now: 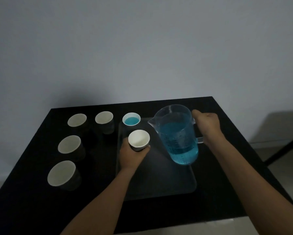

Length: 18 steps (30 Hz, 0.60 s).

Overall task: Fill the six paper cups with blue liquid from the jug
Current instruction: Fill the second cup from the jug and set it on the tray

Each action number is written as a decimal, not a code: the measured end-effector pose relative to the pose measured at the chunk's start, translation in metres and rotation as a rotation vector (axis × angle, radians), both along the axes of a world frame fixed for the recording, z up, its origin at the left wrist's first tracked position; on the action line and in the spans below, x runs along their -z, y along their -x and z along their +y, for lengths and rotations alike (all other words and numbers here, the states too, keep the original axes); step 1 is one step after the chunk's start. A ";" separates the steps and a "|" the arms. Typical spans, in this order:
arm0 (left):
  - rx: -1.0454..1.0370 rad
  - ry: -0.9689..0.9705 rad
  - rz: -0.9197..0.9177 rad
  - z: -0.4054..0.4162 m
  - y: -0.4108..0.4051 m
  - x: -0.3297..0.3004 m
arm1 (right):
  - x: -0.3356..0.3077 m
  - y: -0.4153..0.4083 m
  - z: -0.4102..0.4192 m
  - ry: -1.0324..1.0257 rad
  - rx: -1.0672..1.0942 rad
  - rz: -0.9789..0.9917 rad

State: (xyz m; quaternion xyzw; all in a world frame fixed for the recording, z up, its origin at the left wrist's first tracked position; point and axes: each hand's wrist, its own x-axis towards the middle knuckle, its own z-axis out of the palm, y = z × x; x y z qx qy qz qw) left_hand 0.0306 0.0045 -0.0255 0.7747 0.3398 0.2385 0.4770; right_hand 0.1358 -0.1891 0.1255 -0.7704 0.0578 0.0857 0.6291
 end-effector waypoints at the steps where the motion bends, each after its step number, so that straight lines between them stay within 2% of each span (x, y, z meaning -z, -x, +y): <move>1: 0.042 -0.002 0.006 -0.002 -0.003 0.001 | -0.001 -0.001 -0.003 0.034 -0.001 -0.011; 9: 0.305 0.043 0.088 -0.017 -0.019 0.002 | -0.006 -0.009 -0.023 0.354 -0.056 -0.188; 18: 0.373 0.027 0.126 -0.017 -0.022 -0.001 | -0.013 -0.015 -0.024 0.684 -0.152 -0.261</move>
